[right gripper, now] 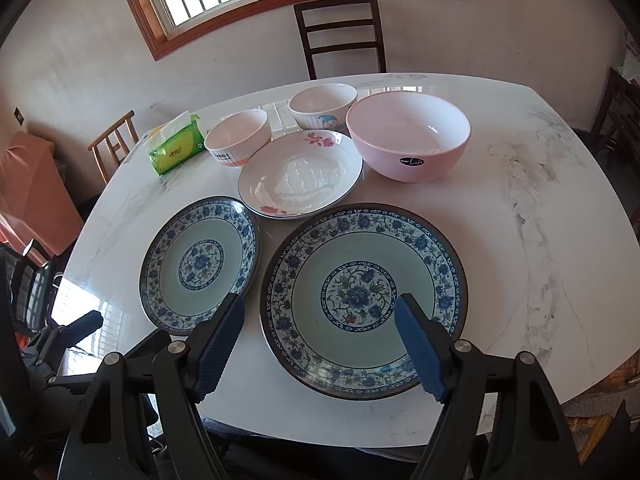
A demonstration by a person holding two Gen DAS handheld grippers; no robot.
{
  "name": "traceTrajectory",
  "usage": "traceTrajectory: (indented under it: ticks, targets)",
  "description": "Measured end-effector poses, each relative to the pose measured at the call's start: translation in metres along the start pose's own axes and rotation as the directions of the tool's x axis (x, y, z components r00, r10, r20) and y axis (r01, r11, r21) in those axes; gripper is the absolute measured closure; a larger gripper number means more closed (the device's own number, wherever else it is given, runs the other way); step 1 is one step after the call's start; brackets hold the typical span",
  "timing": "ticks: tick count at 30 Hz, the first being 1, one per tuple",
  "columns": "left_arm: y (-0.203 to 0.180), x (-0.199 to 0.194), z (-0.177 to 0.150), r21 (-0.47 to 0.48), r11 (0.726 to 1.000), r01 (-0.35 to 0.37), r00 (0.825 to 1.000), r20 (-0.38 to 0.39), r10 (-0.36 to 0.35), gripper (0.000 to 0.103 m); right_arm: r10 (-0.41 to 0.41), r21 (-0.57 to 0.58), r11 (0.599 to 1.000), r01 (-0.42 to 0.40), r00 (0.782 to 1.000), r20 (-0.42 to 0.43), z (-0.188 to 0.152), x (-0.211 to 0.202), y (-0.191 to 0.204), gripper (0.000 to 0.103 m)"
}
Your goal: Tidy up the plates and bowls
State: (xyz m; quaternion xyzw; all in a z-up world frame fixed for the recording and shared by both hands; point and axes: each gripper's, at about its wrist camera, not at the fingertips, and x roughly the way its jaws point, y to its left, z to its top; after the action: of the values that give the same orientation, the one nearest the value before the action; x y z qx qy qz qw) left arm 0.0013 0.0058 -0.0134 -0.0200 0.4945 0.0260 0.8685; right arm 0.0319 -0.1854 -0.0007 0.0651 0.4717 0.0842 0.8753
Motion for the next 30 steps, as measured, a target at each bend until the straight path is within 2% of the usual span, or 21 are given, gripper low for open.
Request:
traceTrajectory:
  ticks: [25, 30]
  targets:
    - [0.003, 0.006, 0.001, -0.008, 1.0, 0.011, 1.0, -0.013, -0.011, 0.0, 0.035, -0.026, 0.999, -0.035, 0.999, -0.014, 0.003, 0.004, 0.007, 0.029]
    - [0.012, 0.01, 0.002, -0.038, 0.998, 0.057, 0.998, -0.034, -0.059, 0.0, 0.044, -0.025, 0.999, -0.044, 0.999, -0.015, 0.004, 0.004, 0.006, 0.029]
